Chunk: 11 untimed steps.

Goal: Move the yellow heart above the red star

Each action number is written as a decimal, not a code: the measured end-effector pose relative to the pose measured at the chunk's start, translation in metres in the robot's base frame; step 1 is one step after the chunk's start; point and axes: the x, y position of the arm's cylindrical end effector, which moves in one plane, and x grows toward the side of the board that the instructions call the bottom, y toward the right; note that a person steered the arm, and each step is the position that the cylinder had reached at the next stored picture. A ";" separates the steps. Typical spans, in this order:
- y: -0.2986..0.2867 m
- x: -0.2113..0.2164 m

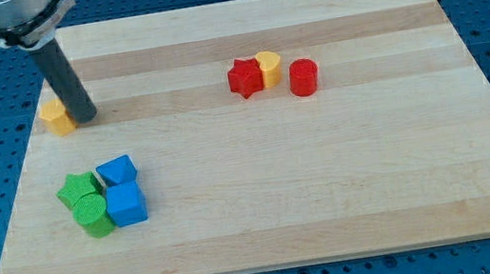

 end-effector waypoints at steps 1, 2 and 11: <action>0.010 0.000; 0.109 -0.010; 0.267 -0.038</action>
